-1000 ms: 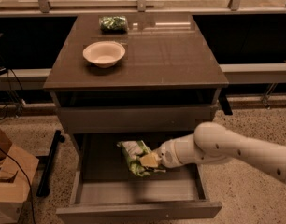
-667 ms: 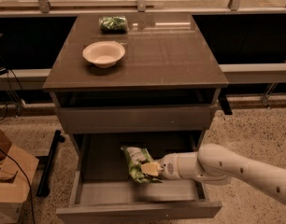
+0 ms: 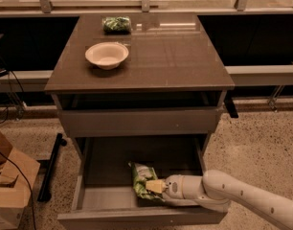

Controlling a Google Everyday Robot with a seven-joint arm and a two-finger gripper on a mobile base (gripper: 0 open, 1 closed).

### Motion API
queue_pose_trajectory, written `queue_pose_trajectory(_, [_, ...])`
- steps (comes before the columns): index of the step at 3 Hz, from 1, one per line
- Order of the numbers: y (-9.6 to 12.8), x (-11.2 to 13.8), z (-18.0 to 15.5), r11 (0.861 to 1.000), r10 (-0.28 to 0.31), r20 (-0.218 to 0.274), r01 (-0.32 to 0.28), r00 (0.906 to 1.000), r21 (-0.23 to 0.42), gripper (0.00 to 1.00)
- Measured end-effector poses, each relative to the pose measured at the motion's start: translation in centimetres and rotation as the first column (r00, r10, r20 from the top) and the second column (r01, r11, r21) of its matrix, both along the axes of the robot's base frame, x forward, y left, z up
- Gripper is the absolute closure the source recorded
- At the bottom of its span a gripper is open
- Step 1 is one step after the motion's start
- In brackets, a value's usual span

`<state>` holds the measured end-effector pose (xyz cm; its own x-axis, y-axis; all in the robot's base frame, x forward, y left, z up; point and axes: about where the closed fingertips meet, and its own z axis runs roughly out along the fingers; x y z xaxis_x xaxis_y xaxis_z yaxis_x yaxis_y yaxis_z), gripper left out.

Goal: Place green jalapeno chip bag into middle drawer

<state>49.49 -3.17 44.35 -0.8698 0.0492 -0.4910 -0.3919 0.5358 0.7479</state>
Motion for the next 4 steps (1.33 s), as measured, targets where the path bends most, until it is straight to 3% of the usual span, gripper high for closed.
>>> queue_pose_trajectory(2, [0.48, -0.32, -0.72, 1.000, 0.003, -0.014, -0.003, 0.9999, 0.011, 0.36])
queue_pose_trajectory(3, [0.71, -0.38, -0.74, 1.000, 0.007, -0.015, -0.007, 0.9999, 0.013, 0.05])
queue_pose_trajectory(4, [0.79, -0.40, -0.74, 1.000, 0.008, -0.015, -0.008, 0.9998, 0.014, 0.00])
